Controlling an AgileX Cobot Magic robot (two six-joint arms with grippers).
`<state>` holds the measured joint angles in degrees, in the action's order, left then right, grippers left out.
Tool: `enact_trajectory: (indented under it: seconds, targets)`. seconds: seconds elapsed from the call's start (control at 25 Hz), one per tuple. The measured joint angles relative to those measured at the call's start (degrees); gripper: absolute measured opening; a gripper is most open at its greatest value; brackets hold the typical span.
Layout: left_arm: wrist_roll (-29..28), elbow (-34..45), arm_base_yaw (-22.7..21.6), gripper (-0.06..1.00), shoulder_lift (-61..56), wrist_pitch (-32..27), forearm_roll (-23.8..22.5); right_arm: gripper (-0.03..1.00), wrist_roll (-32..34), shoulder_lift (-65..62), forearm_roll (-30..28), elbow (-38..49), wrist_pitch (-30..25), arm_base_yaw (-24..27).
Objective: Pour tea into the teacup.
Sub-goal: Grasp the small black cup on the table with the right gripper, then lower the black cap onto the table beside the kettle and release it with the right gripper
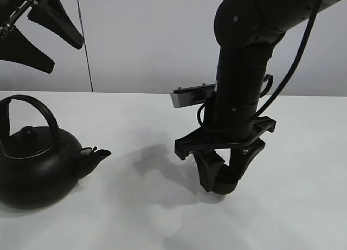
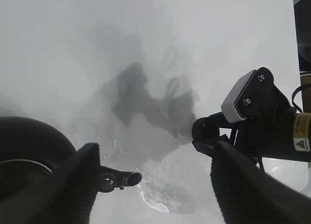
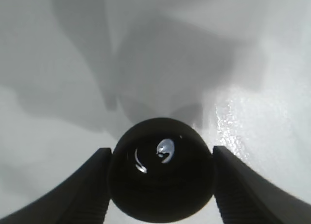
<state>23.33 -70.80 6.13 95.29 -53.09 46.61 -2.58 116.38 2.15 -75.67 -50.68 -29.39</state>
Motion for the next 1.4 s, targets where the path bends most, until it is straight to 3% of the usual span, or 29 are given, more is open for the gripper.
enact_trajectory:
  seconds: [0.4,0.68,0.84,1.2,1.4]
  targets:
    - [0.0,0.0,0.0,0.48,0.0,0.0,0.0,0.4,0.0,-6.36,3.38,0.0,-0.09,-0.89]
    - [0.0,0.0,0.0,0.48,0.0,0.0,0.0,0.4,1.2,-6.42,4.87,0.0,4.14,-8.42]
    - [0.0,0.0,0.0,0.48,0.0,0.0,0.0,0.4,4.22,-5.69,5.14,-0.46,7.13,-9.73]
    - [0.0,0.0,0.0,0.48,0.0,0.0,0.0,0.4,5.79,4.9,4.25,-10.92,4.28,-9.73]
    - [0.0,0.0,0.0,0.48,0.0,0.0,0.0,0.4,5.79,8.37,3.52,-12.39,3.92,-9.73]
